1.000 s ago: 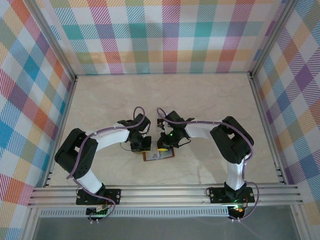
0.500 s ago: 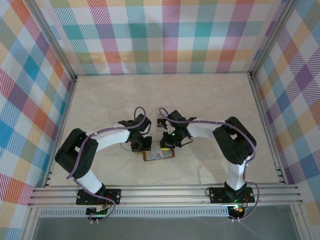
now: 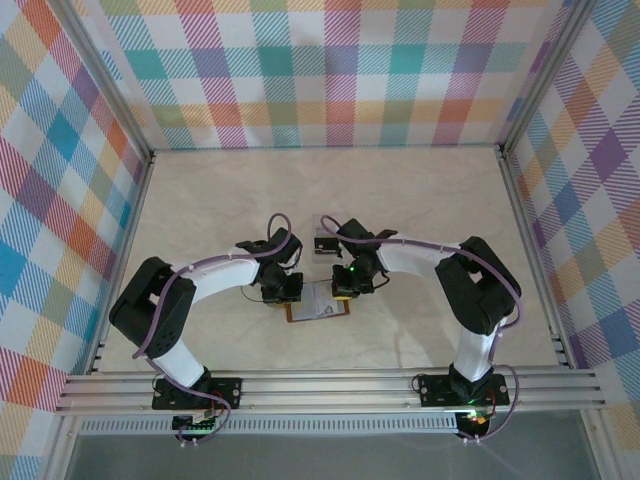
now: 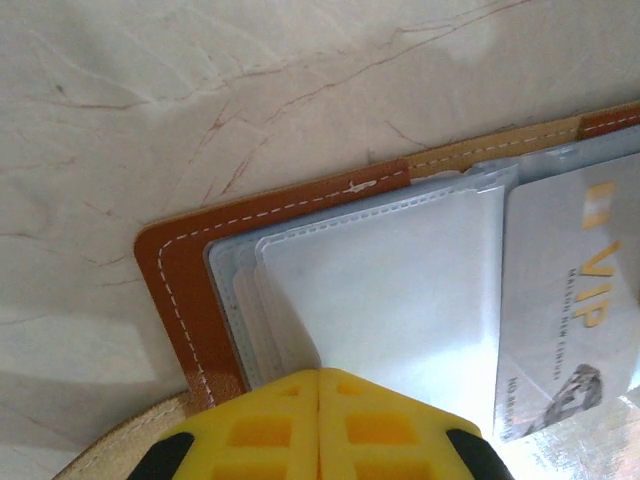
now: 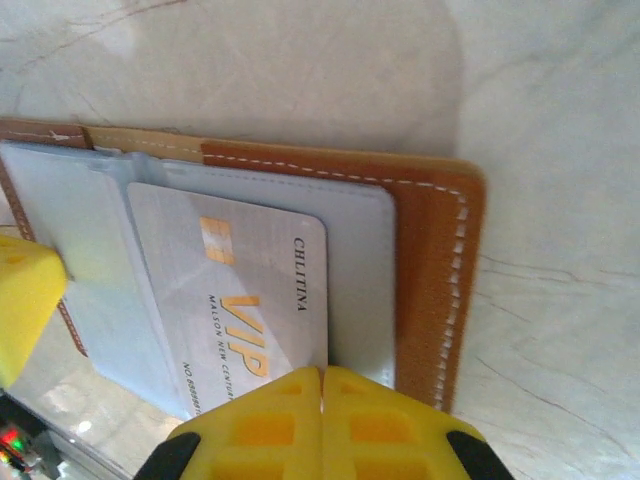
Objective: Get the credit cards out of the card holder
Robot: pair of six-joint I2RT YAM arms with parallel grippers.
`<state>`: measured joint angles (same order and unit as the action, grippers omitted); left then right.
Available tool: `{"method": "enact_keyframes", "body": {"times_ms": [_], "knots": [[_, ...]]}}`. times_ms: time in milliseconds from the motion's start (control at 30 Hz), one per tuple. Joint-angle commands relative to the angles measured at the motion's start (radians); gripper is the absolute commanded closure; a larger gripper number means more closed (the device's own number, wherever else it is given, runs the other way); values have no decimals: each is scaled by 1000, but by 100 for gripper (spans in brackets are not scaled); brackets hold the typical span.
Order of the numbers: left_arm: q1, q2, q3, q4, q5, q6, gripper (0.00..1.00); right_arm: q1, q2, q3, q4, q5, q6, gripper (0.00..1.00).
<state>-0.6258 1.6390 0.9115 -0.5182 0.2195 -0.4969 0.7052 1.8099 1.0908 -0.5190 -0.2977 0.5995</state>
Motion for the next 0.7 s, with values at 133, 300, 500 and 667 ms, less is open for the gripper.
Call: {"method": "enact_keyframes", "body": {"times_ms": [133, 300, 500, 667], "knots": [[-3, 4, -28, -76, -56, 17, 92, -4, -30, 46, -109, 56, -46, 95], [-3, 4, -30, -70, -49, 18, 92, 0, -31, 61, -124, 57, -65, 95], [-3, -7, -28, -58, -16, 14, 92, -1, -45, 48, -83, 1, -32, 84], [-8, -49, 6, -84, 4, 12, 92, -1, -51, 31, -29, -40, 3, 79]]}}
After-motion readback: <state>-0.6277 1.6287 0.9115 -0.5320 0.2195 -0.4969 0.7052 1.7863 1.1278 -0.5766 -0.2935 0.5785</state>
